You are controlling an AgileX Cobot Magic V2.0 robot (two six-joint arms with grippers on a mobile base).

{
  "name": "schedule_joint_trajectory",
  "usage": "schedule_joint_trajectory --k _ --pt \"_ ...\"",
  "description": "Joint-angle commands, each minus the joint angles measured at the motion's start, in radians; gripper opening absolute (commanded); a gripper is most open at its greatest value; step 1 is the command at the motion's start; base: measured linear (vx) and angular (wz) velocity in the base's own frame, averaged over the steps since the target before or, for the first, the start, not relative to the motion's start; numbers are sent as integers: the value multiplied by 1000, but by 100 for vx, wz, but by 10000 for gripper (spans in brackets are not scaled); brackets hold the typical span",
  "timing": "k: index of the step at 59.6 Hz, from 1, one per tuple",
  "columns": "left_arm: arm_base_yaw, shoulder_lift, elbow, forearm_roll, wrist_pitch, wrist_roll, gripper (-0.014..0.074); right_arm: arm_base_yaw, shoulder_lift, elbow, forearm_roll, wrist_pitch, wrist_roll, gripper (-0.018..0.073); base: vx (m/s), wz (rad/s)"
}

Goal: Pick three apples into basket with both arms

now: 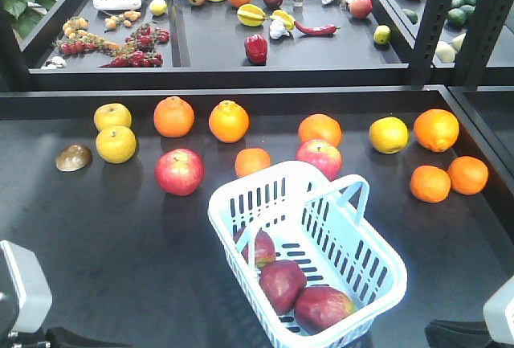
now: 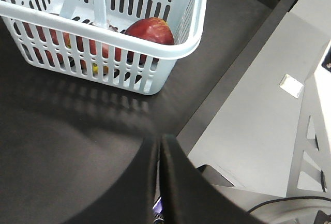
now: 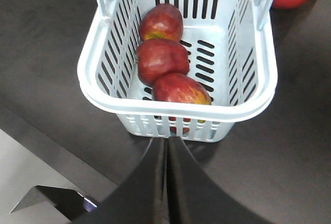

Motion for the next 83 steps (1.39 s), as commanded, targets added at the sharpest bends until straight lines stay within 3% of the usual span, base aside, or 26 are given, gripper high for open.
schedule_joint_trajectory --k 1,51,61,76,83 --pt "-4 -3 -23 -37 -28 -6 -6 -3 -1 -25 1 -63 8 -6 0 0" --pt "-4 -3 -23 -37 -28 -6 -6 -3 -1 -25 5 -48 8 -5 0 0" --pt "-4 -3 -23 -36 -93 -4 -6 -3 -1 -25 5 -48 8 -5 0 0" --pt "-4 -3 -23 -37 -396 5 -6 -3 -1 -25 5 -48 8 -5 0 0" --pt "-4 -3 -22 -37 -436 -5 -6 -3 -1 -25 5 -48 8 -5 0 0"
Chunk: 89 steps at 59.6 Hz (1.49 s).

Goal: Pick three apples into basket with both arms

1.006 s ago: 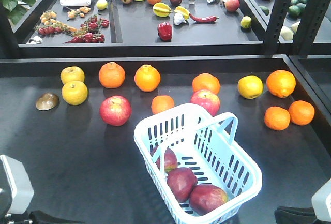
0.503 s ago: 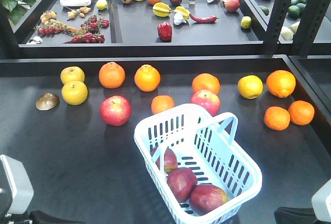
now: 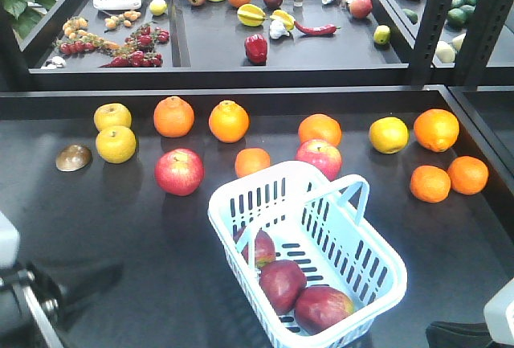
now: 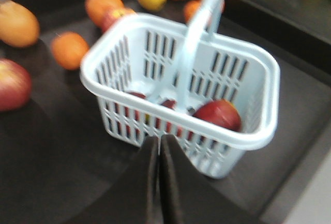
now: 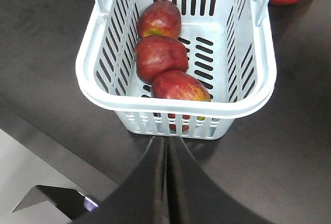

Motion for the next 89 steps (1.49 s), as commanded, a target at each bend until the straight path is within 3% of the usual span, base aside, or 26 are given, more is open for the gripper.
schedule_joint_trajectory --k 1,5,9,15,16,21,26,33,38,42,49,54,69,78,89 --pt "-4 -3 -20 -25 -83 -8 -6 -3 1 -26 7 -52 -3 -5 0 0" --pt "-4 -4 -10 -1 -87 -11 -6 -3 1 -26 7 -52 -3 -5 0 0" --pt "-4 -4 23 77 -92 -56 -6 -3 1 -26 7 -52 -3 -5 0 0" --pt "-4 -4 102 239 -107 -245 -6 -3 1 -26 7 -52 -3 -5 0 0" --pt "-4 -4 126 267 -120 -315 -6 -3 1 -26 7 -52 -3 -5 0 0" --pt "-4 -14 191 368 -169 -510 -6 -3 1 -26 7 -52 -3 -5 0 0" --pt "-4 -39 261 466 -249 -649 -6 -3 1 -26 7 -50 -3 -5 0 0" --pt "-4 -103 360 532 -390 -736 -6 -3 1 -26 7 -50 -3 -5 0 0" --pt "-4 -171 433 528 -476 -740 -6 -3 1 -26 7 -50 -3 -5 0 0" --pt "-4 -230 424 533 -404 -698 -6 -3 1 -26 7 -46 -3 -5 0 0" --pt "0 -335 426 530 -406 -610 -6 -3 1 -26 11 -41 -3 -5 0 0" --pt "37 -395 426 529 -409 -568 -6 -3 1 -26 11 -38 -3 -5 0 0" --pt "283 -584 426 529 -383 -547 -6 -3 1 -26 11 -37 -3 -5 0 0" --pt "429 -716 426 530 -249 -547 -6 -3 1 -26 11 -36 -3 -5 0 0" --pt "514 -790 426 530 -96 -569 -6 -3 0 -26 11 -30 -3 -5 0 0"
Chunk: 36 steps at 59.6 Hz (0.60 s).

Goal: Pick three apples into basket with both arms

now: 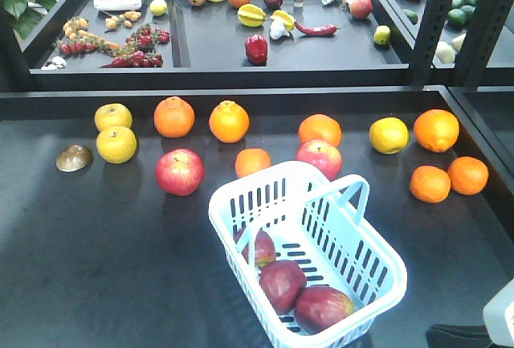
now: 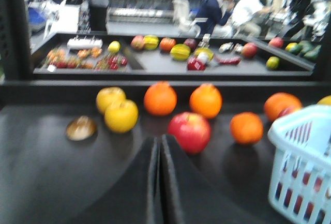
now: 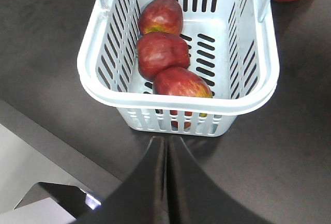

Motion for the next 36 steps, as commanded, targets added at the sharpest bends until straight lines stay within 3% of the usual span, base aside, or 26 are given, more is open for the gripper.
schedule_joint_trajectory --k 1,14,36 --pt "26 -20 -24 0 19 -28 -6 -3 1 -26 10 -41 -3 -5 0 1" --pt "26 -20 -24 0 2 -97 -6 -3 1 -26 10 -41 -3 -5 0 0" --pt "26 -20 -24 1 -20 -96 -6 -3 1 -26 10 -41 -3 -5 0 0"
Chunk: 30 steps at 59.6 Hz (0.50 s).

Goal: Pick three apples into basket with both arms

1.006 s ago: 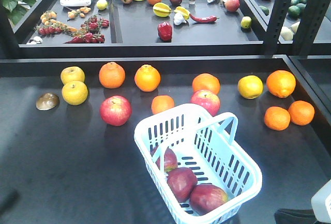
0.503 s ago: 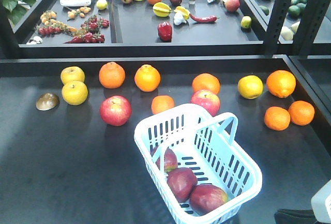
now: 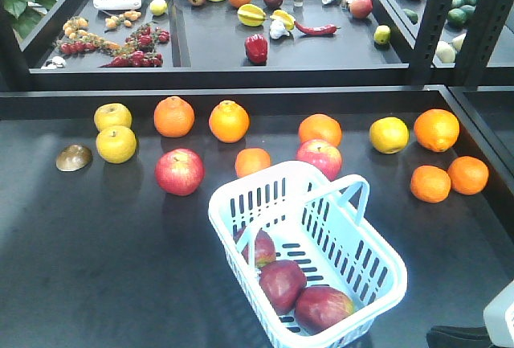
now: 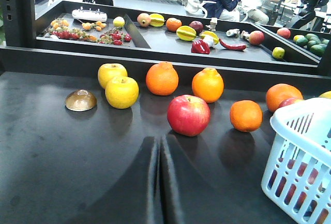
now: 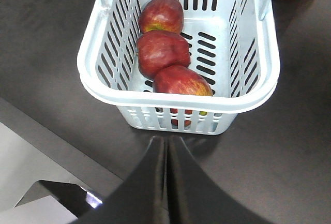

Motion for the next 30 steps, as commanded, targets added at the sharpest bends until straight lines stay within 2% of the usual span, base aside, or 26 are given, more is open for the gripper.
schedule_joint_trajectory --k 1,30 --pt "1 -15 -24 -5 -80 -9 -6 -3 3 -26 11 -49 -3 -5 0 0" --pt "1 -14 -25 -5 -80 -9 -6 -3 3 -26 11 -49 -3 -5 0 0"
